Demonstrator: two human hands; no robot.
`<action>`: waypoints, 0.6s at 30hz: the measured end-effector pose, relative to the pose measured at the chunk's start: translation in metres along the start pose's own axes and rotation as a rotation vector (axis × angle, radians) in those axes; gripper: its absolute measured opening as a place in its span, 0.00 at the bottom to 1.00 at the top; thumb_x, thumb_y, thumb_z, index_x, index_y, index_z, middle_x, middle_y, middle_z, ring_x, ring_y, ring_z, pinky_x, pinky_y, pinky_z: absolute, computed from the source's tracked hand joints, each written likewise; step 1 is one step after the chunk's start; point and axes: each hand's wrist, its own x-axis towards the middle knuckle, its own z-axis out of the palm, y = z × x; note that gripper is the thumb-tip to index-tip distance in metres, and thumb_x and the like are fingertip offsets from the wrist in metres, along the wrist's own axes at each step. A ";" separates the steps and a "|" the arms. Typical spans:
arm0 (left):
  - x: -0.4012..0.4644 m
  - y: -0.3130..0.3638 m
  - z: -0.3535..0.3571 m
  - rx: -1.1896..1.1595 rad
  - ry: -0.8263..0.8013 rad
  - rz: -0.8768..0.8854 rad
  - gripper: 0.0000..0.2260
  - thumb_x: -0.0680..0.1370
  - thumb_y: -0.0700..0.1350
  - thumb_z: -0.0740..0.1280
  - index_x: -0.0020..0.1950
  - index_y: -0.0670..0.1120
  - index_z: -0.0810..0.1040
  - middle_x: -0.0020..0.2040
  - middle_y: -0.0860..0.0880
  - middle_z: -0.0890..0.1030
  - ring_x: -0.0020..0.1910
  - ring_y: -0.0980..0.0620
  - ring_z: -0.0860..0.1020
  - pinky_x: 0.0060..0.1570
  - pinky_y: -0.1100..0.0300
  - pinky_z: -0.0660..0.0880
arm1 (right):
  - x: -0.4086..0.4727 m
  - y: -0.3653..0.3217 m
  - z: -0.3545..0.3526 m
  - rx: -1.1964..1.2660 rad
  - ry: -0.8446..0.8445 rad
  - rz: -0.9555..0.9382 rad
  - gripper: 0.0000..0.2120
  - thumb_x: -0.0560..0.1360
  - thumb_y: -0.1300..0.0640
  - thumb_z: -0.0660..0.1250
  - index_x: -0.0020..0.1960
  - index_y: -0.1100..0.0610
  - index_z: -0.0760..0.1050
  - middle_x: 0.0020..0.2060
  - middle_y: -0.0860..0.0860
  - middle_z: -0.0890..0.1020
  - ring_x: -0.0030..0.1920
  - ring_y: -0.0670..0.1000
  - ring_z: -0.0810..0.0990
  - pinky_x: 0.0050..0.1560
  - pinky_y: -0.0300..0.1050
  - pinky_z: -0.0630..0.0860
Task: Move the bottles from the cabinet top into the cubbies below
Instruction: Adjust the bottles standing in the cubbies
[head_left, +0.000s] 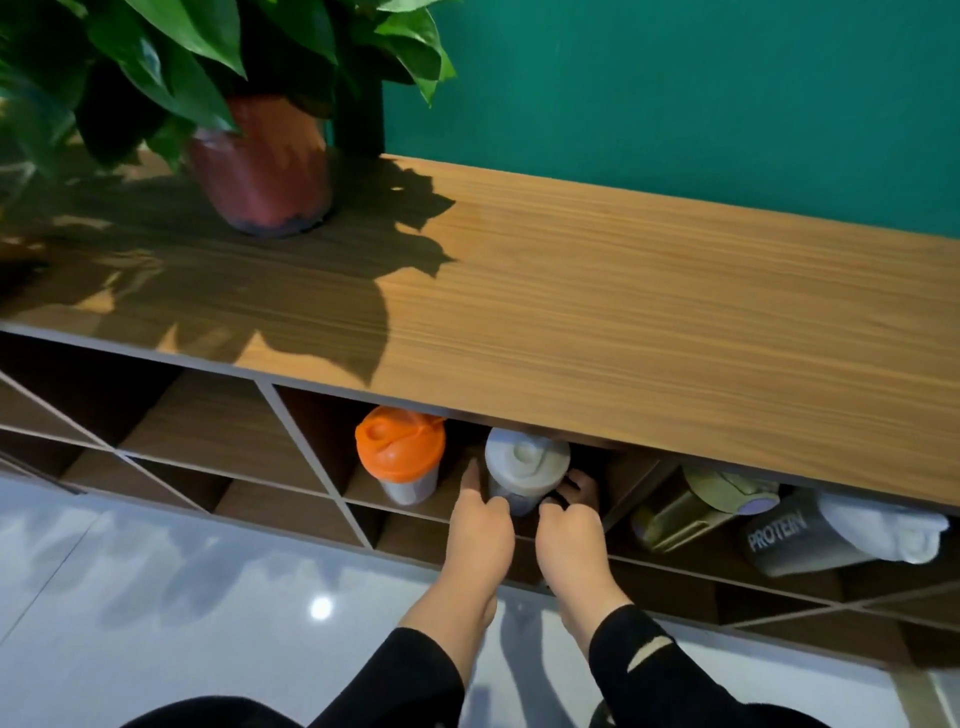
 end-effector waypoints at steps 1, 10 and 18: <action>0.001 0.001 0.001 0.020 -0.002 -0.010 0.23 0.80 0.39 0.58 0.76 0.44 0.62 0.68 0.45 0.73 0.61 0.46 0.75 0.60 0.51 0.75 | -0.001 0.000 0.000 -0.014 -0.024 0.001 0.27 0.82 0.68 0.59 0.78 0.52 0.62 0.65 0.52 0.74 0.60 0.52 0.74 0.58 0.47 0.73; 0.009 -0.024 -0.016 -0.245 0.264 -0.152 0.13 0.78 0.39 0.57 0.61 0.45 0.74 0.61 0.36 0.78 0.56 0.39 0.78 0.62 0.40 0.74 | -0.007 0.016 0.012 -0.239 -0.219 0.190 0.21 0.84 0.61 0.57 0.76 0.57 0.66 0.64 0.59 0.77 0.61 0.58 0.77 0.62 0.53 0.76; 0.025 -0.005 -0.071 -0.403 0.563 -0.106 0.27 0.82 0.34 0.55 0.78 0.52 0.56 0.76 0.46 0.65 0.74 0.43 0.65 0.71 0.48 0.64 | -0.023 0.006 0.047 -0.348 -0.479 0.018 0.23 0.84 0.60 0.57 0.78 0.52 0.65 0.71 0.51 0.73 0.67 0.50 0.73 0.69 0.48 0.71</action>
